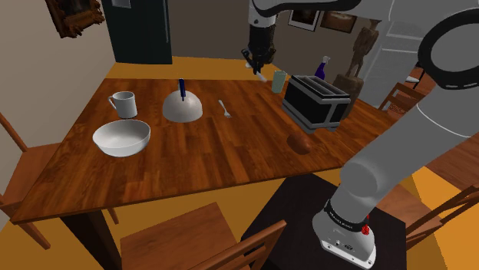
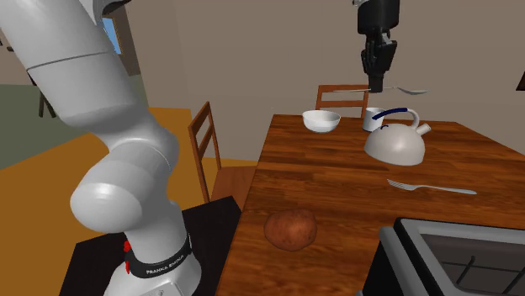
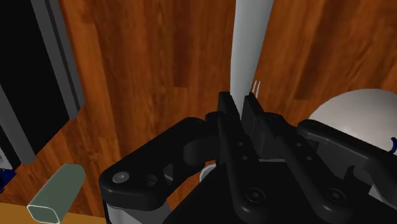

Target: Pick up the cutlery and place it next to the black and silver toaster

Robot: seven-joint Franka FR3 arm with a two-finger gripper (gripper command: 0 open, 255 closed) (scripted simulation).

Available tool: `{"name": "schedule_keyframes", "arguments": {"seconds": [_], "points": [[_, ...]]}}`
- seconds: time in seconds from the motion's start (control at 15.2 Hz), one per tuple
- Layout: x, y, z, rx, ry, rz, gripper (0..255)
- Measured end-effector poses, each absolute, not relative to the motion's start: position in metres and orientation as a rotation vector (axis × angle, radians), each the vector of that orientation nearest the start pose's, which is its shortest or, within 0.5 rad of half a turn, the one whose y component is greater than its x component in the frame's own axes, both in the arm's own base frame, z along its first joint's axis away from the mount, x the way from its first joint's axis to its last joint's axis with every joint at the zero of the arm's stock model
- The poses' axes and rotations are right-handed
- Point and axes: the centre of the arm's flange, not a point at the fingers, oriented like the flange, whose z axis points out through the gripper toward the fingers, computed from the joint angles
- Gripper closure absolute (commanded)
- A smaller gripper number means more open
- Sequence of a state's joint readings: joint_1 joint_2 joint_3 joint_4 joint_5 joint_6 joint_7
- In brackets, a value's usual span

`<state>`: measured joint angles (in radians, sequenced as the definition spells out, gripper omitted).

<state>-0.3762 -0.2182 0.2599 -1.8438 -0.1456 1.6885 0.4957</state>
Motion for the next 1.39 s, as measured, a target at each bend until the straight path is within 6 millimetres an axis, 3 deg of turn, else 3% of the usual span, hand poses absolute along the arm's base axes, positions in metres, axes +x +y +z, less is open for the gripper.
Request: {"name": "schedule_keyframes", "arguments": {"seconds": [0.92,1.06,1.39], "points": [[0.491,-0.242,0.616,-3.174,0.987,-0.152,255],[0.489,-0.254,0.609,-3.175,0.987,-0.152,255],[0.489,-0.257,0.585,-3.175,0.986,-0.152,255]]}}
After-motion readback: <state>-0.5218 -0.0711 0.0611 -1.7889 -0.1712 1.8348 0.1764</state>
